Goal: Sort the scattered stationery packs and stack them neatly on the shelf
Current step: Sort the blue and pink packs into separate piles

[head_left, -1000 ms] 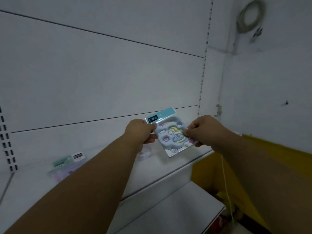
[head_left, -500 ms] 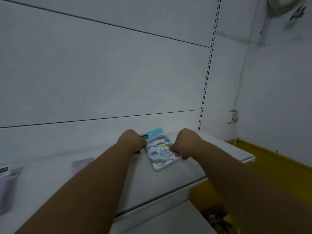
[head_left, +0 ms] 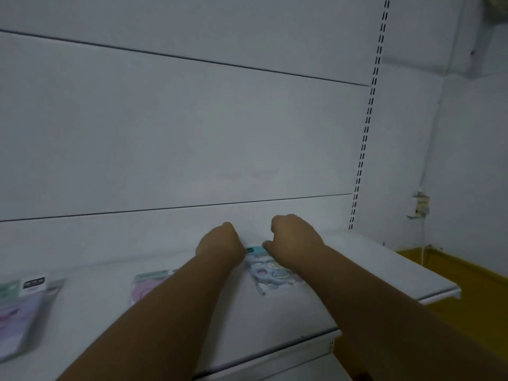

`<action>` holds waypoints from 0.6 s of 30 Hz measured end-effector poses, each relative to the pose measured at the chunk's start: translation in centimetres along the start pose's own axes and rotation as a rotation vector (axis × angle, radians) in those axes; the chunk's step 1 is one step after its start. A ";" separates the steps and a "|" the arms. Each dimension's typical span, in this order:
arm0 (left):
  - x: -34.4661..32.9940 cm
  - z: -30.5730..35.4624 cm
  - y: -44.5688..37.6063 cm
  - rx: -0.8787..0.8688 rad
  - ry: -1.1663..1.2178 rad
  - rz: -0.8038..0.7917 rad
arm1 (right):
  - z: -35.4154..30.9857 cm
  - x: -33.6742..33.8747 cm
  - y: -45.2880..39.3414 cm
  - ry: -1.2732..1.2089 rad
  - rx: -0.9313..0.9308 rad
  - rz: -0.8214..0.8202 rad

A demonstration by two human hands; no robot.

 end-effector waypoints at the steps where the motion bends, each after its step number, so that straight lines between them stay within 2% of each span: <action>1: 0.7 -0.3 0.3 -0.026 -0.021 0.004 | -1.8 1.0 -0.2 -0.004 0.047 0.037; 6: 7.7 -7.0 3.9 -0.064 -0.070 0.121 | -14.0 3.9 0.5 -0.035 0.279 0.124; 12: 18.8 -25.3 15.1 0.075 -0.191 0.292 | -33.9 4.7 6.2 -0.097 0.533 0.163; 18: 28.1 -43.0 28.0 0.252 -0.313 0.314 | -54.6 4.5 14.8 -0.246 0.735 0.142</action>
Point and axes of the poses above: each hand's wrist, its own y-axis away from the middle knuckle, its own x-axis out of the back of the hand, z = x × y, the point moved 10 cm from there along -y, towards the middle knuckle, and after that the axes turned 2 degrees about -z, right-handed, at the moved point
